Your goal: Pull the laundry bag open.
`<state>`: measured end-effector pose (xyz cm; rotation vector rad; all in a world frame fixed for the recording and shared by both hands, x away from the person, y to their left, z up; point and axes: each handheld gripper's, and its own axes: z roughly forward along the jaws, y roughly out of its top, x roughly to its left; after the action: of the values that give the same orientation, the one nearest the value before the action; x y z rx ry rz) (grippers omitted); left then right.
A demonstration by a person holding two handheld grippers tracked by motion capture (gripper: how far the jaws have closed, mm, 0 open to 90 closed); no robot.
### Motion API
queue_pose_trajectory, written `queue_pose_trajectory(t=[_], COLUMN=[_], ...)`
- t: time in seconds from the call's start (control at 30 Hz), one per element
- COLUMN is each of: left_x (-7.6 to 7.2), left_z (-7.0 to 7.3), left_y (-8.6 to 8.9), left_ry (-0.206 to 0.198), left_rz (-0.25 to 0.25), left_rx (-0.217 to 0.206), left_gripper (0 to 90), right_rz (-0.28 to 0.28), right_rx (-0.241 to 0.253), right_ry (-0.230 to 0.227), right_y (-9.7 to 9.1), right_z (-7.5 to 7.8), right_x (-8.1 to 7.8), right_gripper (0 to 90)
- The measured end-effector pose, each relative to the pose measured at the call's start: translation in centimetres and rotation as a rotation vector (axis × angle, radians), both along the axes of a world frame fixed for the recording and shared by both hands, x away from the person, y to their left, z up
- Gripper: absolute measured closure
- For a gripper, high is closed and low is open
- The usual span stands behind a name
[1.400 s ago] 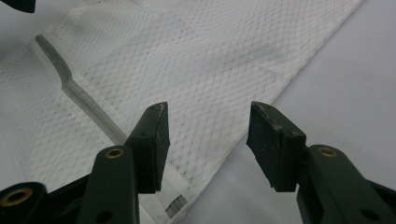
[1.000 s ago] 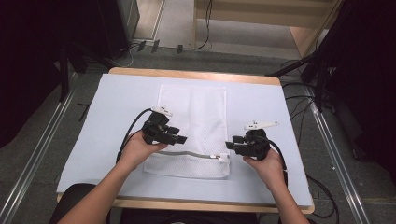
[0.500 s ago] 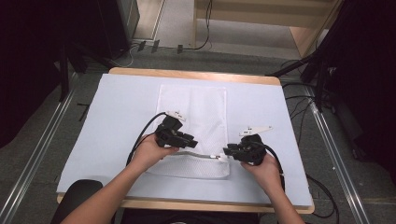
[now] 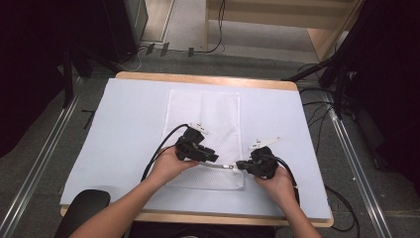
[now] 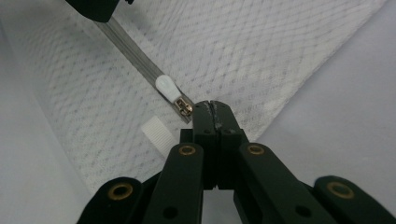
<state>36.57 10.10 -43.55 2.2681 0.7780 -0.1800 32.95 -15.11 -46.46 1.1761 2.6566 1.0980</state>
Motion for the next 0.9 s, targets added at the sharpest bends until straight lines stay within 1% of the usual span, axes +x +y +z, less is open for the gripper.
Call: queue_pose_trajectory(t=[0.03,0.13,0.17,0.2,0.23,0.3,0.4,0.5,0.63,0.73,0.77,0.83,0.87,0.9], left_x=[-0.1,-0.3,-0.3,-0.3,-0.3,-0.3,-0.2,-0.3,-0.4,-0.4,-0.4,-0.4,-0.4,-0.4], left_z=[-0.2,-0.5,-0.6,-0.7,-0.8,-1.0,-1.3,-1.7,-2.1,-2.6,-2.7,-2.8,-2.8,-2.9], left_y=[-0.3,-0.9,-1.1,-1.2,-1.3,-1.4,-1.7,-2.1,-2.5,-3.0,-3.1,-3.2,-3.3,-3.4], left_ry=[0.004,0.001,0.002,0.002,0.006,0.011,0.035,0.044,0.056,0.069,0.073,0.087,0.094,0.093], left_rz=[0.002,-0.018,-0.027,-0.025,-0.023,-0.027,-0.023,-0.024,-0.020,-0.016,-0.013,-0.008,-0.011,-0.012], left_rx=[0.000,0.019,0.021,0.024,0.018,0.020,0.001,0.011,0.007,0.022,0.020,-0.003,-0.004,-0.008], left_gripper=[69.7,70.0,70.1,70.5,70.7,72.0,73.9,75.2,75.9,76.4,76.5,77.1,77.5,78.2], right_rz=[0.008,0.028,0.030,0.032,0.034,0.037,0.037,0.038,0.037,0.037,0.036,0.037,0.037,0.038], right_rx=[-0.013,-0.034,-0.037,-0.040,-0.041,-0.034,-0.019,-0.020,-0.016,-0.015,-0.015,-0.015,-0.016,-0.016], right_ry=[-0.002,-0.023,-0.029,-0.031,-0.032,-0.027,-0.020,-0.019,-0.014,-0.013,-0.013,-0.013,-0.015,-0.015], right_y=[0.1,0.4,0.5,0.5,0.5,0.4,0.3,0.3,0.2,0.2,0.2,0.2,0.2,0.2], right_z=[-0.1,-0.2,-0.3,-0.2,-0.2,-0.3,-0.4,-0.4,-0.4,-0.4,-0.4,-0.4,-0.4,-0.4], right_x=[0.0,-0.2,-0.3,-0.3,-0.3,-0.2,-0.1,-0.1,-0.1,-0.1,-0.1,-0.1,-0.1,-0.1], right_gripper=[90.0,90.0,90.0,90.0,90.0,90.0,90.0,90.0,90.0,90.0,90.0,90.0,90.0,90.0])
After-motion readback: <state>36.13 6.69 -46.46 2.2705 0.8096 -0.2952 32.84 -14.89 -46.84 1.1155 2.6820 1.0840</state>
